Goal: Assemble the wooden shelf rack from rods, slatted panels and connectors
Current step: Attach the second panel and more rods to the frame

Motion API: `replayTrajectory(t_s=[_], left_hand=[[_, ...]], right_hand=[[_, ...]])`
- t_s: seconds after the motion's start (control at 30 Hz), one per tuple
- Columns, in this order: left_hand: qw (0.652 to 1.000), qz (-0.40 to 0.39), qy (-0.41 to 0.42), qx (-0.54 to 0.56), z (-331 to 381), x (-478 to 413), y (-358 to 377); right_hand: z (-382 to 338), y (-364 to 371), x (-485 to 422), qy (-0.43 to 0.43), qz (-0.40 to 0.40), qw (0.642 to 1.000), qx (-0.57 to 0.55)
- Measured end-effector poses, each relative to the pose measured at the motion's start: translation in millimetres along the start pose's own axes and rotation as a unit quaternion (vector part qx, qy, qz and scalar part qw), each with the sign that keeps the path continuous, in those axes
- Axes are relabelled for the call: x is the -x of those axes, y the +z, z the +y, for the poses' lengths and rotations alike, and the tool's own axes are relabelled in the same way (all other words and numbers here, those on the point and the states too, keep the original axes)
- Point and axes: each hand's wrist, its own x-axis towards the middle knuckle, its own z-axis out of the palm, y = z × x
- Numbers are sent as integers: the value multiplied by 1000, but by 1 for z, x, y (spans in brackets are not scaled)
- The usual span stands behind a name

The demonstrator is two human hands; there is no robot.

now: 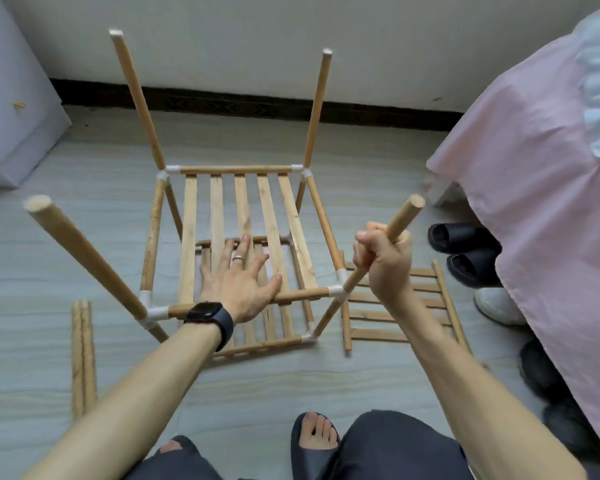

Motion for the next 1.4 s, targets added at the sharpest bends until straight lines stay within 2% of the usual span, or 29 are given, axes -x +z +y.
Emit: replayTrajectory(t_s=[0.2,0.3,0.37,0.43,0.5,0.53,0.6,0.7,0.8,0.9,1.2,1.4], left_hand=[[998,46,33,26,-12,40,-28],[977,176,98,66,-19,83,-62],[932,313,177,52,-23,115,-89],[860,466,205,29,-32,136,-118],[803,575,148,49,-40,147,-145],[784,604,107,90,-44,150,-156],[771,592,39,231,-51,151,-171],[744,461,-37,482,-55,139,-181],[697,427,-48,574,-56,126,-177],[658,464,-48,590,-55,118,-172],[700,427,18,572,-71,97,-171],[700,444,11,559,-65,107,-168]], right_hand=[[-10,13,7,22,12,999,35],[-12,5,7,46,18,996,68],[-12,5,12,64,20,991,112],[-14,7,17,62,35,980,186],[-22,11,22,28,55,975,212],[-29,14,23,5,64,977,204],[-47,23,22,-22,82,984,156],[-69,33,12,-32,94,991,87],[-73,35,2,-11,106,994,38],[-70,36,-8,1,89,996,12],[-61,27,-28,16,-44,999,-23],[-69,31,-18,-4,-7,1000,1]])
